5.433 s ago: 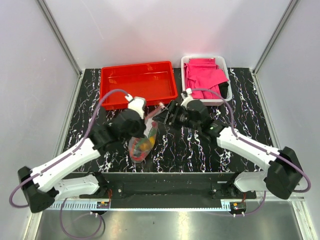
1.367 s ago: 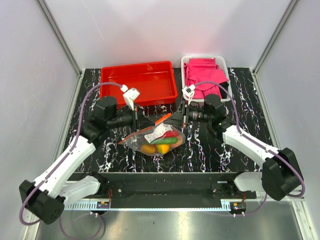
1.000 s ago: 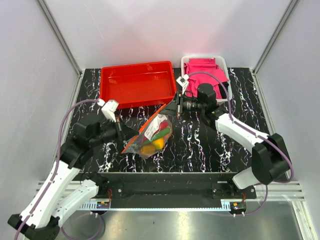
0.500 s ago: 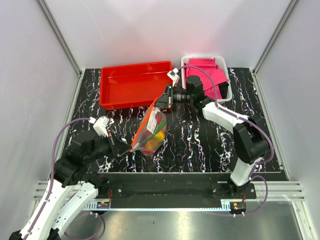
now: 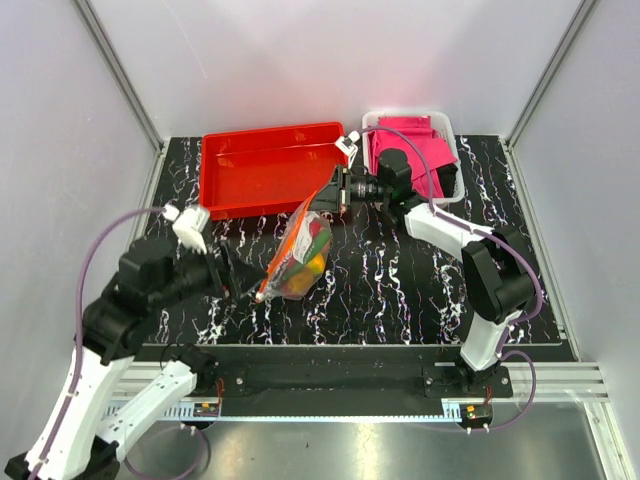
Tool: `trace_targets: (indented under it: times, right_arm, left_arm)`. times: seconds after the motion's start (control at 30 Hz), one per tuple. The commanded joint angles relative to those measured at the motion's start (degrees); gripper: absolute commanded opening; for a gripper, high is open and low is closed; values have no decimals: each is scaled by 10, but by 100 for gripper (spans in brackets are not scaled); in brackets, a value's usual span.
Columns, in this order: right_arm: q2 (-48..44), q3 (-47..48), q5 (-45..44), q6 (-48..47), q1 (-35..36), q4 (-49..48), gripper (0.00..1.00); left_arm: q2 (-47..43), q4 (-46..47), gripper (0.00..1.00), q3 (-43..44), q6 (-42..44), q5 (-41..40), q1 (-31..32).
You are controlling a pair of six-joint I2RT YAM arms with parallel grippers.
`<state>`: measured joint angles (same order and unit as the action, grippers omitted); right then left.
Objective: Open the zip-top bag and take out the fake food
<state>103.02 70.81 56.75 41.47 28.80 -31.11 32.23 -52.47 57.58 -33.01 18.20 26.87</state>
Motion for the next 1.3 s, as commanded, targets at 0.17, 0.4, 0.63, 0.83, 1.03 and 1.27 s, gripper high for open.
trace_targets:
  times: [0.17, 0.4, 0.63, 0.83, 1.03, 1.27]
  right_arm:
    - [-13, -8, 64, 10, 8, -45, 0]
    - [-21, -5, 59, 5, 16, -28, 0]
    - [-29, -8, 51, -5, 24, -14, 0]
    - [-31, -8, 46, -8, 31, -12, 0]
    - [-33, -7, 44, -3, 32, -16, 0]
    - [-32, -10, 47, -3, 34, -18, 0]
  left_arm:
    - [234, 61, 77, 149, 158, -33, 0]
    - [309, 89, 74, 162, 172, -10, 0]
    - [306, 105, 54, 129, 155, -18, 0]
    - [290, 127, 67, 90, 141, 16, 0]
    - [284, 133, 63, 60, 133, 9, 0]
    - [268, 134, 23, 40, 130, -2, 0]
